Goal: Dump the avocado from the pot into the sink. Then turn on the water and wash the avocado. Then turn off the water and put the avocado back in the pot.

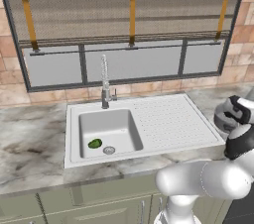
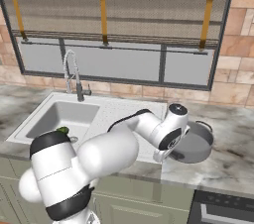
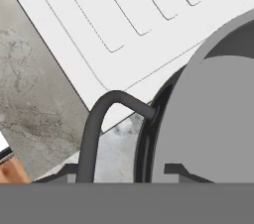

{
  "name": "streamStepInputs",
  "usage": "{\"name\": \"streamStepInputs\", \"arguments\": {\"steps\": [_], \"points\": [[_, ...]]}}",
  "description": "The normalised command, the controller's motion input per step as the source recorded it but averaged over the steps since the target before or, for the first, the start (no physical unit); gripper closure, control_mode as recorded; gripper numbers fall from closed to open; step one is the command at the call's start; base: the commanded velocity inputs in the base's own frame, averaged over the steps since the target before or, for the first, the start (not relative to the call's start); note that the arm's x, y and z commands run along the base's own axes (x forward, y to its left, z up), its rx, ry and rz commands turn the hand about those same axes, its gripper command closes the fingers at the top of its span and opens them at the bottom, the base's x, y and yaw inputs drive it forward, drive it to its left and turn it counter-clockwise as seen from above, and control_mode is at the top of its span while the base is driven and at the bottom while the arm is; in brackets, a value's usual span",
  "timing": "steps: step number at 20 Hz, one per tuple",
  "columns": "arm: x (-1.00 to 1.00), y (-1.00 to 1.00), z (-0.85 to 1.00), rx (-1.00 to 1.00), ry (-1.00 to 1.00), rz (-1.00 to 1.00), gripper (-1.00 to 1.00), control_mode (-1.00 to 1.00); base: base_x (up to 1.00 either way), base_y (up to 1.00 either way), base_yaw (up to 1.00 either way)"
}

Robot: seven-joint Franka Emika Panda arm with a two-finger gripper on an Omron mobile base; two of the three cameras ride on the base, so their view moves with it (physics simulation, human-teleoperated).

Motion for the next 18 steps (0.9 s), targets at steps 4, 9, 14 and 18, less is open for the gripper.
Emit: {"name": "streamStepInputs", "arguments": {"steps": [4, 9, 14, 18], "points": [[0.04, 0.0, -0.27, 0.0, 0.06, -0.01, 1.0, -1.0, 0.0, 0.0, 0.0], [0.19, 0.0, -0.4, 0.0, 0.01, 0.0, 1.0, -1.0, 0.0, 0.0, 0.0], [0.24, 0.0, -0.49, -0.01, 0.0, 0.0, 1.0, -1.0, 0.0, 0.0, 0.0], [0.04, 0.0, -0.17, 0.0, 0.0, 0.0, 1.0, -1.0, 0.0, 0.0, 0.0]]}}
